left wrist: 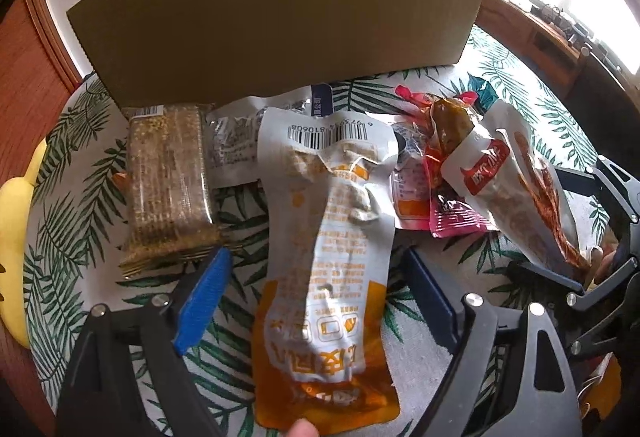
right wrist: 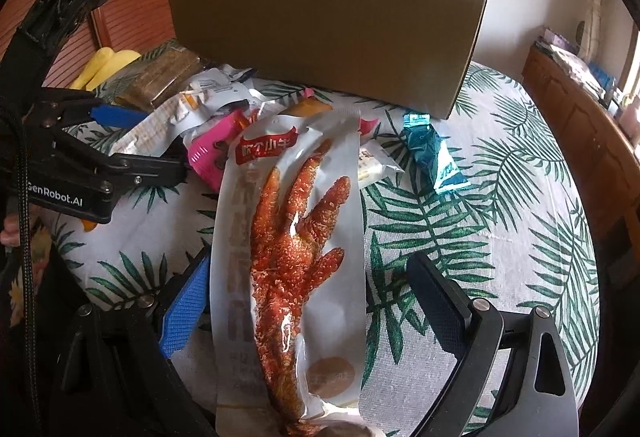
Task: Organize snacks
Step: 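Close the left tool on the orange pouch while the right tool grasps the chicken-feet packet, then carry both packets over the box and open both tools to drop them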
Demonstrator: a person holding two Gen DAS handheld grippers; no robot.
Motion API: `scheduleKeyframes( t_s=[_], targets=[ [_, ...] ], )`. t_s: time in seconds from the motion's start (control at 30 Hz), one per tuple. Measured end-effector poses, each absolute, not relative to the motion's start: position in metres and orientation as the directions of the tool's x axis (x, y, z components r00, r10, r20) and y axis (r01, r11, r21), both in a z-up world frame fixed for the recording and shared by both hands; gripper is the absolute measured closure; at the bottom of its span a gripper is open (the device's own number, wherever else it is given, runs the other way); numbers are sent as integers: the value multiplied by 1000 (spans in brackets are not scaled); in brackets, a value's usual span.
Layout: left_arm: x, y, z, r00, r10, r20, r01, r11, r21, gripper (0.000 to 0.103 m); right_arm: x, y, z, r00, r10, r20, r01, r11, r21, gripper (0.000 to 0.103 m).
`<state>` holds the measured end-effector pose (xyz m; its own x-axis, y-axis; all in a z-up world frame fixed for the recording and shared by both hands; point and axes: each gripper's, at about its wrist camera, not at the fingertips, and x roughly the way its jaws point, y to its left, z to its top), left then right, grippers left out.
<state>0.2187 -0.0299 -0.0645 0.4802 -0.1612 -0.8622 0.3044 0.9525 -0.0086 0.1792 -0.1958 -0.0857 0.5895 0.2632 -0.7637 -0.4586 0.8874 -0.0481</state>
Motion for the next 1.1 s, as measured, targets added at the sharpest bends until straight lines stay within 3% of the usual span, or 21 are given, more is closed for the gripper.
scheduleKeyframes(
  t_s=[0.13,0.2,0.27,0.67,1.1],
  targets=[
    [219,-27,-64,486,-181,-855,318,948,-20,20,179,-199,-83,574,277,-771,-478,877,-40,20],
    [218,-21,-62,495,-197,-846,319,947,-33,30,178,-201,-81,567,285,-773,-490,871,-39,31],
    [217,-15,-59,504,-221,-835,313,948,-61,48,177,-202,-80,565,285,-775,-495,868,-42,36],
    [196,13,-48,583,-296,-757,283,947,-152,53,168,-218,-64,617,310,-724,-474,880,-26,40],
    [187,22,3,680,-331,-654,306,939,-157,52,176,-230,-25,667,340,-663,-456,890,-2,40]
  ],
)
